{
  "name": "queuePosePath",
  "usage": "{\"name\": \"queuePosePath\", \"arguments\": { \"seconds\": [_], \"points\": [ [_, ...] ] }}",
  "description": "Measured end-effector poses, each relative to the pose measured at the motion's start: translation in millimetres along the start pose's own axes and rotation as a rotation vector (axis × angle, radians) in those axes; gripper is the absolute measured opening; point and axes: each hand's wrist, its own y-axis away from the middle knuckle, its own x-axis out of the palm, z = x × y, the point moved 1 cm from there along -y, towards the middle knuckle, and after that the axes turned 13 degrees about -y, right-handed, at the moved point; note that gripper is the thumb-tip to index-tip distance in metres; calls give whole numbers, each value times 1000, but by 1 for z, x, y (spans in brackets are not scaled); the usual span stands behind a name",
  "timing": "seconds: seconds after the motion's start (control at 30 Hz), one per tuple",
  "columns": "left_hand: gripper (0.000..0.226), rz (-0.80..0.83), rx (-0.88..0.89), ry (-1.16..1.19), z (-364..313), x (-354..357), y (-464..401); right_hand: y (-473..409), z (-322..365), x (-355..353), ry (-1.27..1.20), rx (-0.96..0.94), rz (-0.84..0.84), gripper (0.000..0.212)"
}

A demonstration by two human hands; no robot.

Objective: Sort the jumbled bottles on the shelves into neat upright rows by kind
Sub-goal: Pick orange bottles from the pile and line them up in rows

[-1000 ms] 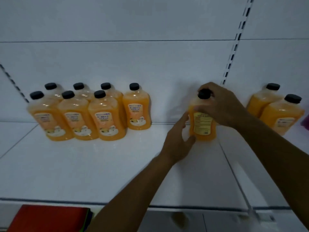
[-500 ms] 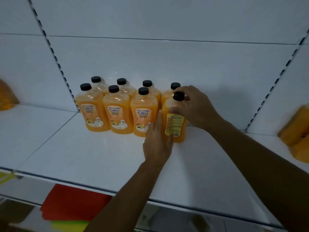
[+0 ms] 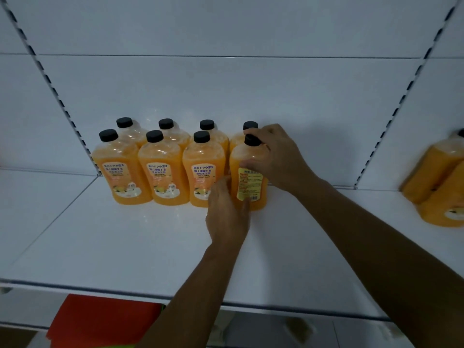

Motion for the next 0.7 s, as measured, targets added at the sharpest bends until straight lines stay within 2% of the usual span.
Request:
{"name": "queuePosePath", "arguments": {
  "seconds": [0.1,0.23,0.3,0.33,0.43,0.5,0.53,0.6,0.7],
  "points": [
    [43,1,26,110,2,-2,2,3,6,-6,-54,44,43,62],
    [40,-21,92,208,2,-7,9,8,6,-29,-243,96,225,45],
    [38,-37,179,232,0,-6,12,15,6,-32,-377,131,227,26],
    [35,-28,211,245,-1,-6,12,17,5,-31,-389,141,198,25],
    [25,20,278,268,-5,-7,13,21,1,-31,-174,165,124,61],
    [23,98,292,312,-5,-9,11,20,-1,-39,38,312,119,74],
    [22,153,282,351,-4,-10,10,21,-2,-42,45,422,148,71],
    [21,260,229,389,-5,-11,7,22,-1,-43,-111,556,210,51],
    [51,411,160,395,-8,-14,0,20,4,-42,-169,503,224,36]
  ]
}}
